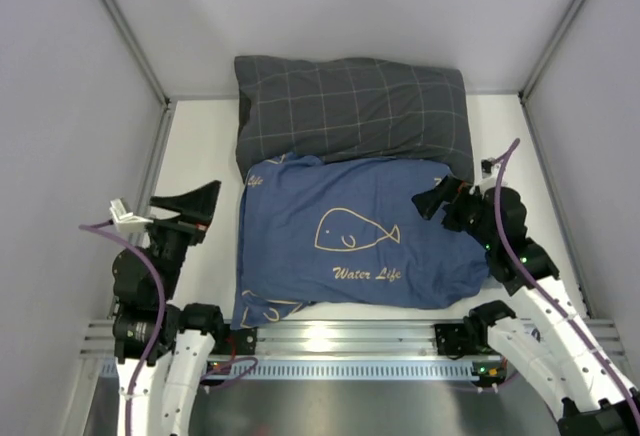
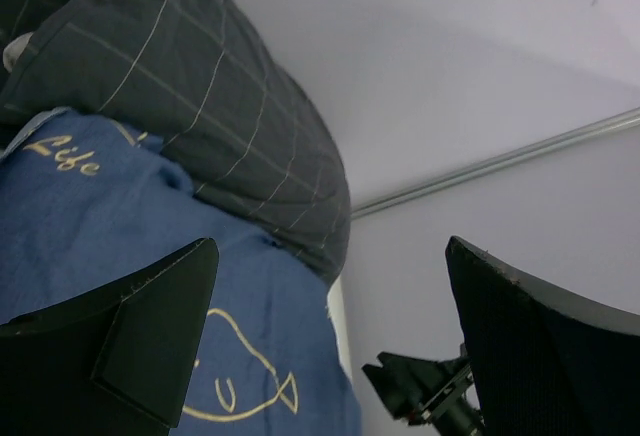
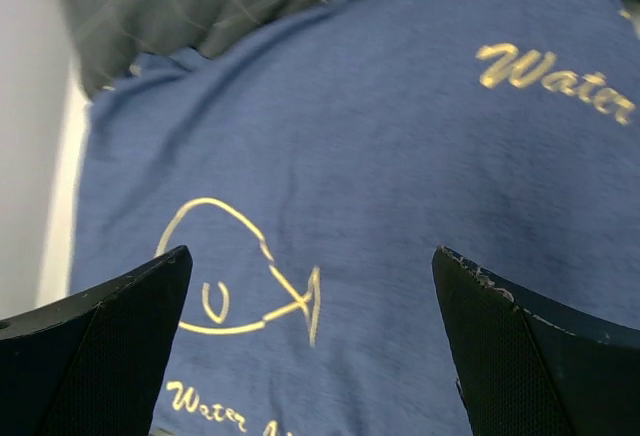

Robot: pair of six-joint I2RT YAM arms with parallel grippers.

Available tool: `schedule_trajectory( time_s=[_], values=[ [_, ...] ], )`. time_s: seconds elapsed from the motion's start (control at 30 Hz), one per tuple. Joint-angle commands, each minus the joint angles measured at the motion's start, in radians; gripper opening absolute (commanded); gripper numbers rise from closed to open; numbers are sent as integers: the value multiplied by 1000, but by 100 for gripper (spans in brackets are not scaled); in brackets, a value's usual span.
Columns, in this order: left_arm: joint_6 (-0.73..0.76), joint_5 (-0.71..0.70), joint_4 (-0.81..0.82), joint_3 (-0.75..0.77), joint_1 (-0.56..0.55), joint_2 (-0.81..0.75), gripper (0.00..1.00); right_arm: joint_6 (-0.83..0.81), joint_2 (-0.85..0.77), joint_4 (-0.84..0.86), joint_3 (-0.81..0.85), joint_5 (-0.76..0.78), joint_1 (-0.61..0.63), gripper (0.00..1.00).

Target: Remove the pillowcase from the pillow

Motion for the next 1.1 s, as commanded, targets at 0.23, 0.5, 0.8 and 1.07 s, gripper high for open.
schedule_trajectory(
  time_s=[0.23, 0.5, 0.8, 1.07],
  values=[
    [153, 153, -241, 24, 7, 295, 99, -47, 272, -301, 179, 226, -66, 99],
    [203, 238, -116, 31, 7, 617, 99, -158, 511, -276, 320, 277, -95, 99],
    [324, 252, -63, 229, 7, 1036, 99, -281, 855, -241, 533, 203, -103, 99],
    [390, 167, -8, 356, -8, 1295, 99, -341, 1082, -238, 658, 122, -115, 99]
  ],
)
